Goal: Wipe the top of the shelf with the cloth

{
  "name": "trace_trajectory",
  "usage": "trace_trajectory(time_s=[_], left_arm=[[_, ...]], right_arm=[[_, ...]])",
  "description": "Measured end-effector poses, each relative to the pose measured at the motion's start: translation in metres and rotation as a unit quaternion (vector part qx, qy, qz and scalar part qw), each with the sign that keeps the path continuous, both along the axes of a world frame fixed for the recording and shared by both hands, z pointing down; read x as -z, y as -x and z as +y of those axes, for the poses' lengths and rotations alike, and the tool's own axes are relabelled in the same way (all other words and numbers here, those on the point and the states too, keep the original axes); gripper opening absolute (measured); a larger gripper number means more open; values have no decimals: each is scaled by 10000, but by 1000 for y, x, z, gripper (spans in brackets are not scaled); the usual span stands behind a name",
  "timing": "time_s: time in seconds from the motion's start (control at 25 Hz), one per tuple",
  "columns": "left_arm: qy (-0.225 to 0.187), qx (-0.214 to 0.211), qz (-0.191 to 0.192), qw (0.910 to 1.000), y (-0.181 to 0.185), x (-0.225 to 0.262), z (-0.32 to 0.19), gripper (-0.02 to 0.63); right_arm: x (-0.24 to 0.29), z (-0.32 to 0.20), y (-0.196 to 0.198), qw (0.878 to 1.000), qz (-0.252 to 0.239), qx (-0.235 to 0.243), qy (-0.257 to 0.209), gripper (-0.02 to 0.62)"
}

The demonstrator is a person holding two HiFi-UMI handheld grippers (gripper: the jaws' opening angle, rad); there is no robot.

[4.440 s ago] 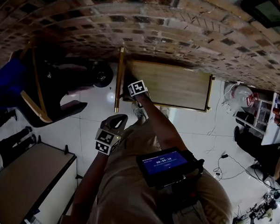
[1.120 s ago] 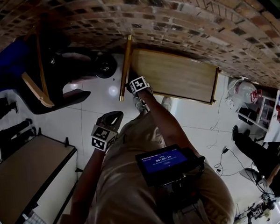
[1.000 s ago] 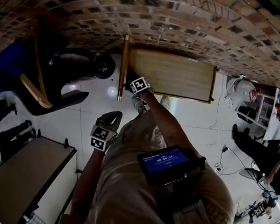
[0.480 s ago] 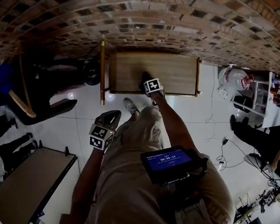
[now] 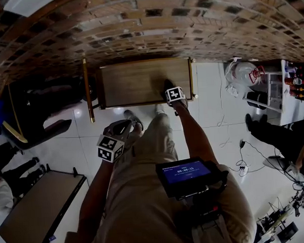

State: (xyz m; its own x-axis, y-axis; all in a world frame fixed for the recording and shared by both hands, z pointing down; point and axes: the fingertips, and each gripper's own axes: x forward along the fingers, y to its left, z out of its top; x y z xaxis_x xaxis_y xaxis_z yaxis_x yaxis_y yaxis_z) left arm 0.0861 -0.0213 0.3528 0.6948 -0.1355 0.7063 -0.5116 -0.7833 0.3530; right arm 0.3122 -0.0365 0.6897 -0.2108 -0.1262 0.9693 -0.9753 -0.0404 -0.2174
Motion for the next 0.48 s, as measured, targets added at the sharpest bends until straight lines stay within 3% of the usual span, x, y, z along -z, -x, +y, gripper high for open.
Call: trace_trajectory(time_s=[0.2,0.36,0.48], left_arm=[[-14,-157,-15,9999,-45,4,2,5],[-44,-185,-38,9998,-64,9,13,5],[-28,-166,-82,9998,-65,9,21,5]], right_arm=[[12,19,-72,9984,551,-75,63,89],[11,26,-80,9990,425,113,-34,87],[12,30,-80,9975,630,324,-50,87]])
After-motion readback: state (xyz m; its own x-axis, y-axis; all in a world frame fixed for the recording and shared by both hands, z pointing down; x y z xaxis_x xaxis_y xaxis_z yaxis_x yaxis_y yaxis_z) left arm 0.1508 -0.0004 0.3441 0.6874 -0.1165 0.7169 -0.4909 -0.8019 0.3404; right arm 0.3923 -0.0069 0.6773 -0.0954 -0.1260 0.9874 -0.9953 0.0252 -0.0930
